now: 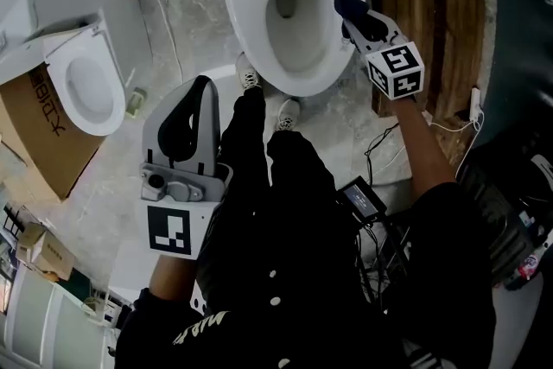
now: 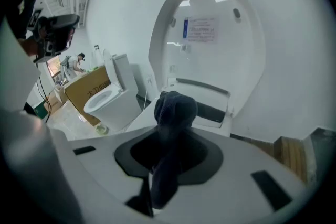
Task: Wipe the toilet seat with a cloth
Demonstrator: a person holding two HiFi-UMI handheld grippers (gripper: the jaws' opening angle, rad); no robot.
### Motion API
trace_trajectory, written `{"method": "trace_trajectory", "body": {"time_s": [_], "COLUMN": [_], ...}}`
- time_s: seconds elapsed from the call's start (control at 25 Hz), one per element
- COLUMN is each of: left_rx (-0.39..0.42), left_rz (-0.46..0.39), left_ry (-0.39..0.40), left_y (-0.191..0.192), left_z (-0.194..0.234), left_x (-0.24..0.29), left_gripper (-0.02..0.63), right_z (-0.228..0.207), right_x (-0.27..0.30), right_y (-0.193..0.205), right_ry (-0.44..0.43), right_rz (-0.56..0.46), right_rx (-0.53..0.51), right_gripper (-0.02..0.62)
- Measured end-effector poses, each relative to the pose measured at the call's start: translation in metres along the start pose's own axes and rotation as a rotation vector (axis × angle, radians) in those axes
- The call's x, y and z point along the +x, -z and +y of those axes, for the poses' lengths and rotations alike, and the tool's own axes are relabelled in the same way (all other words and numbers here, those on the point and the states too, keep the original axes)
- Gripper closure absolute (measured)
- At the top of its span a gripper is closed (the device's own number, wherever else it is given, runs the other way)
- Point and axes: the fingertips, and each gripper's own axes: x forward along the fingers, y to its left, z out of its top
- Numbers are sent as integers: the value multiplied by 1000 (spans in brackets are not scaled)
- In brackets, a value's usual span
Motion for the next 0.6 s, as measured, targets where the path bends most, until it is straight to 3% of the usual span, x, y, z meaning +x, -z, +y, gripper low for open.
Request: {"method": "trace_trajectory", "body": {"time_s": [0.24,0.6], "left_rx": [61,154], "left_rz": [-51,-154], "left_ry": [-10,-86], "left_y": [-51,-131], "left_z": [-4,9], "left_x": [-21,-66], "left_gripper": [597,597], "right_z": [-6,-17], "right_x": [-117,-297], "right_y": [-49,-133], "right_ry": [99,373], "right_rz": [-145,-409], "right_rx": [43,-41], "right_gripper": [508,509]}}
